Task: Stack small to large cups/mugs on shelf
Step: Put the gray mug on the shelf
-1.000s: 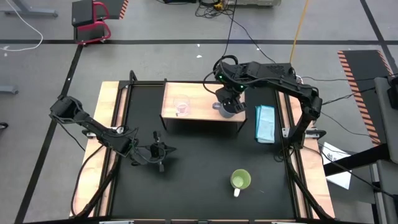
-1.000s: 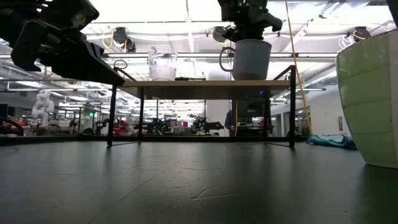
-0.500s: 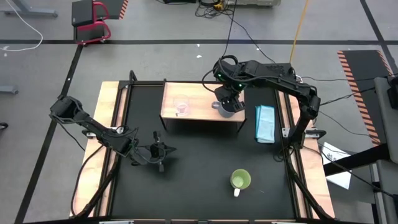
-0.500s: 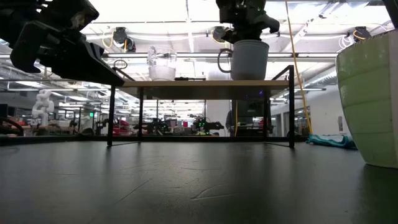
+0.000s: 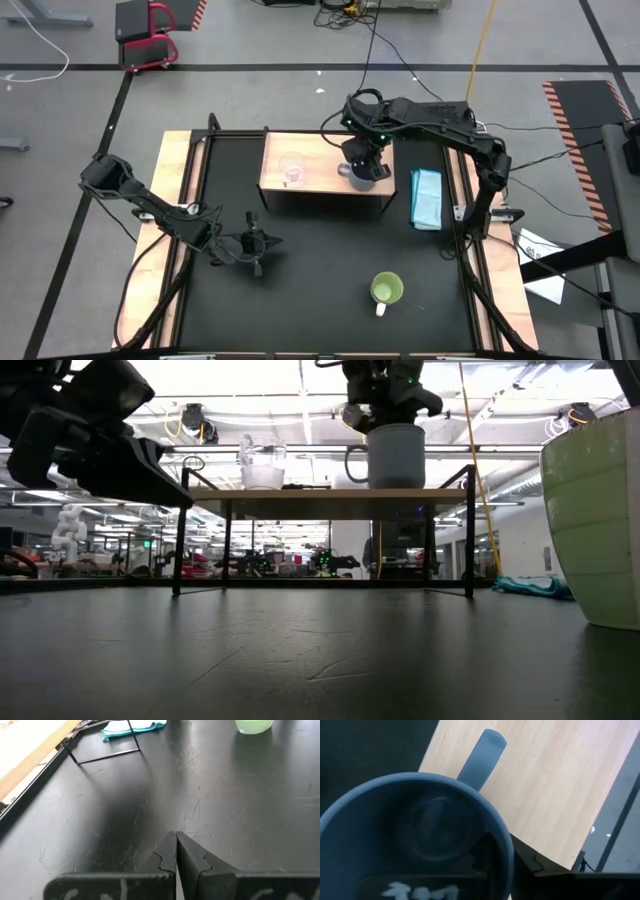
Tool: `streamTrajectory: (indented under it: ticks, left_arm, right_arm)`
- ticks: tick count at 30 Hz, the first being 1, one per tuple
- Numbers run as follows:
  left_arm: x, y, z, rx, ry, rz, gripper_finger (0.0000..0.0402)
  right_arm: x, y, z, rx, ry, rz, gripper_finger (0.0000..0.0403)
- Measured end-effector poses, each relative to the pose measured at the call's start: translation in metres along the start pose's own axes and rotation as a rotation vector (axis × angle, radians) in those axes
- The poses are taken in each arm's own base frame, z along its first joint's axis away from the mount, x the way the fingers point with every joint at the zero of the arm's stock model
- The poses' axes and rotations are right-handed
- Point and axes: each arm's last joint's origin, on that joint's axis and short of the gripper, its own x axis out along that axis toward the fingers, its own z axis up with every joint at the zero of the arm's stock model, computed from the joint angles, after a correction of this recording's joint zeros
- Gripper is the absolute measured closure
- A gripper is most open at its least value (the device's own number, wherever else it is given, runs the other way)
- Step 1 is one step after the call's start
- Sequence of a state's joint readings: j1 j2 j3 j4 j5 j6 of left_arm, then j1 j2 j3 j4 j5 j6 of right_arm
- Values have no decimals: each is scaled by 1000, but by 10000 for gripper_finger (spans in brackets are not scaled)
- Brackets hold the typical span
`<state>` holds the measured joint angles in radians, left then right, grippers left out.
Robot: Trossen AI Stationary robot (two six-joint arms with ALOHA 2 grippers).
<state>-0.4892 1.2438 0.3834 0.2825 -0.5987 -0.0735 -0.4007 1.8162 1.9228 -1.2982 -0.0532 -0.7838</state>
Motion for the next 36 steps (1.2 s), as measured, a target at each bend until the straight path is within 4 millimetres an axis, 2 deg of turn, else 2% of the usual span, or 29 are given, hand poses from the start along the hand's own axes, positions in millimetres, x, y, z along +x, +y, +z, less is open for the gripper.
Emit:
streamTrajectory:
  ticks: [6,12,17,28,33,36]
  left_arm:
    - [-1,1,-9,-22,-32,-3,394]
    - [-1,1,-9,-22,-32,-2,394]
    - [-1,1,-9,-22,-32,-2,394]
    - [-1,1,-9,-27,-32,-2,394]
    - [-1,1,-9,-25,-32,-2,394]
    - [-1,1,-9,-25,-32,-2,394]
  right_arm:
    - [0,1,0,10,1,6,369]
    - [0,0,1,24,-8,-5,368]
    - [-8,-3,4,36,-41,-39,361]
    - [-26,-4,8,59,-66,-100,281]
    - [-43,8,10,53,-59,-176,259]
    - [-60,21,14,49,-80,-259,253]
